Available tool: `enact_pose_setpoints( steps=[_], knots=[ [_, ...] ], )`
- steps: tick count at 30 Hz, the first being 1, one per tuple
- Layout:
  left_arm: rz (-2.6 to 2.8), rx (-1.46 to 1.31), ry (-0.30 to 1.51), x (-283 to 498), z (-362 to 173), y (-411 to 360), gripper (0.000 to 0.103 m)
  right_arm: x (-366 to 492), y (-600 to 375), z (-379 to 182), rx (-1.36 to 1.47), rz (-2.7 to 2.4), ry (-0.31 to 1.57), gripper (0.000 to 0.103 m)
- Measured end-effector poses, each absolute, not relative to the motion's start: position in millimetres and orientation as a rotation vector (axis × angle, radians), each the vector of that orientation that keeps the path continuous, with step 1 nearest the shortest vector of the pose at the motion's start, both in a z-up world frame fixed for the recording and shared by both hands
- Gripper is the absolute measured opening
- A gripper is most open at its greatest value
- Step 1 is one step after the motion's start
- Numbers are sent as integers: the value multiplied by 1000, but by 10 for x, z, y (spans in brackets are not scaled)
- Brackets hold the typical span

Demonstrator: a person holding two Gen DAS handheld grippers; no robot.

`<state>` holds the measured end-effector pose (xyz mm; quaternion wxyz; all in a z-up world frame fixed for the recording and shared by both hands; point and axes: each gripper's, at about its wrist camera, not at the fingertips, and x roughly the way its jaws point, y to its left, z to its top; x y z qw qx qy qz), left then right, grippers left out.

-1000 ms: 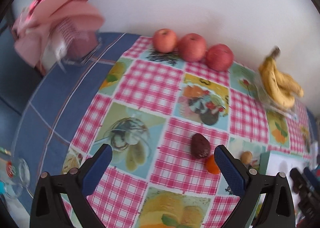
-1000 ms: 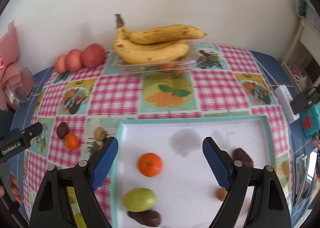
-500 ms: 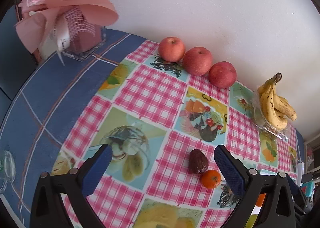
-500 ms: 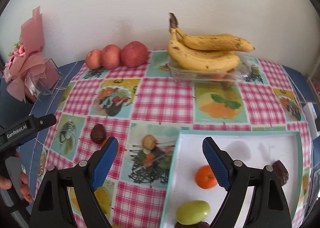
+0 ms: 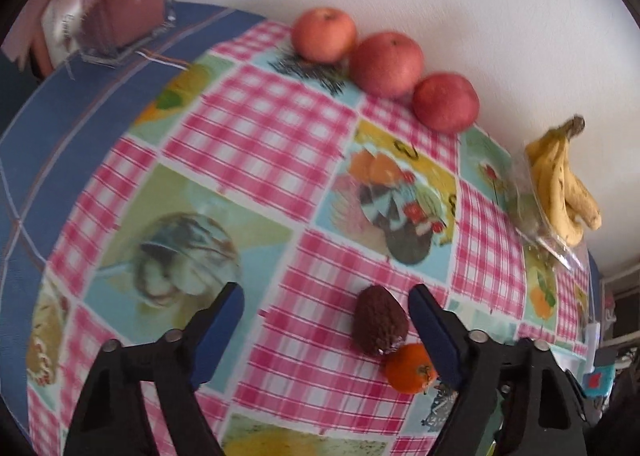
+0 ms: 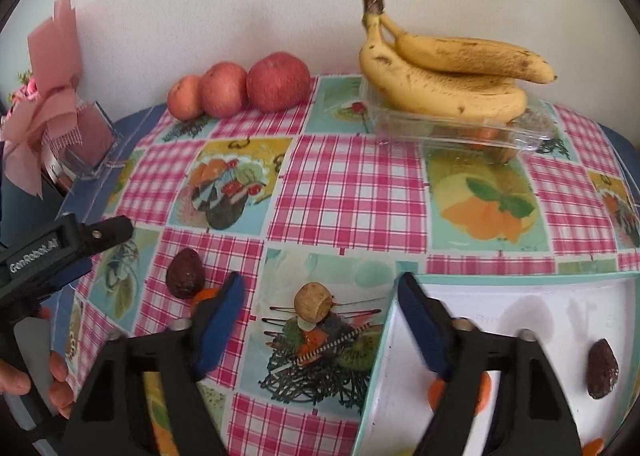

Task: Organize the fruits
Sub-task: 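Move both tools back to the remaining fruit beside the tray, then grasp the dark brown avocado with the left tool while the right tool grasps the small tan potato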

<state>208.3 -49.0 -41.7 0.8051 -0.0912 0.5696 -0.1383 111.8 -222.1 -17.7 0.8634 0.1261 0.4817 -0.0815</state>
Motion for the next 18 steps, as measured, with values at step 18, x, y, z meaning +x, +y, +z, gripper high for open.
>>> enact_pose_setpoints(
  steps=[18],
  knots=[
    [-380,-145,1273,2035,-543,-808,43,1208,-2095,-469,194,-155,1097,30]
  ],
)
